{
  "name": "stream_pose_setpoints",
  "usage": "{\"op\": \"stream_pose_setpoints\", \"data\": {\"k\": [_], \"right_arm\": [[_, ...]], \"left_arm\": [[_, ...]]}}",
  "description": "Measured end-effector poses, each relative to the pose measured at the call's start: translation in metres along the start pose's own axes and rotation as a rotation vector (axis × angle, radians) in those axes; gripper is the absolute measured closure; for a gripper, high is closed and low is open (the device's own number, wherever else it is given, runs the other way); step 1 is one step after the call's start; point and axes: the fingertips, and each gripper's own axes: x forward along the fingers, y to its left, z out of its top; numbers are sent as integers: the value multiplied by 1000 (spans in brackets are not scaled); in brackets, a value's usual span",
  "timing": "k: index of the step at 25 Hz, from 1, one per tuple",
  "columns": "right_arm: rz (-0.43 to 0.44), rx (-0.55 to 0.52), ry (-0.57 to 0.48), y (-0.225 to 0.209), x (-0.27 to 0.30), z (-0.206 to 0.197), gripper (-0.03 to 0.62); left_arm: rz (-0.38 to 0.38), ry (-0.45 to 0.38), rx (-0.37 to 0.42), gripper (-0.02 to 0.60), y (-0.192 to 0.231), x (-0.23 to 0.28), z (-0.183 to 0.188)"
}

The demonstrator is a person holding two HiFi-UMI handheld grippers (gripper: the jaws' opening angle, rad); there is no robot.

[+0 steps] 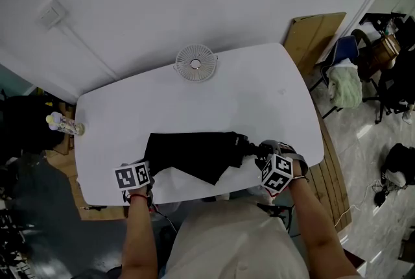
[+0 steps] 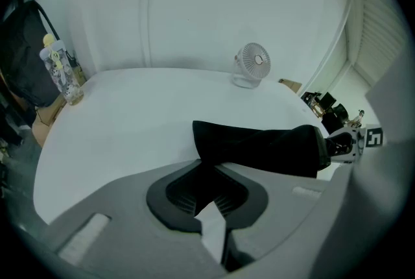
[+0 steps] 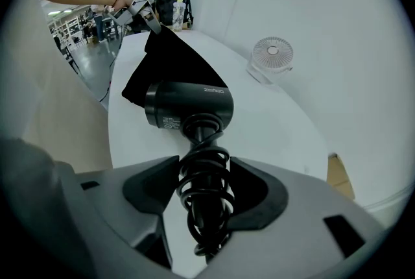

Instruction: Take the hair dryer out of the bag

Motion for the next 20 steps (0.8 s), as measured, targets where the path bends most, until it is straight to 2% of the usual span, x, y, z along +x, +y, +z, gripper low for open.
{"op": "stream_pose_setpoints", "data": {"k": [3,10,20], "right_arm": [[-45,100,-9,-13,-7,-9,344],[-133,464,-81,-51,-10,-6,345],[-180,686,-131,-87,18,42,347]], "left_arm": [[5,7,-11,557,3,0,-5],[-13,33,1,557,-4,2,-17],[-34,51,19,557,-15,3,-29]]}}
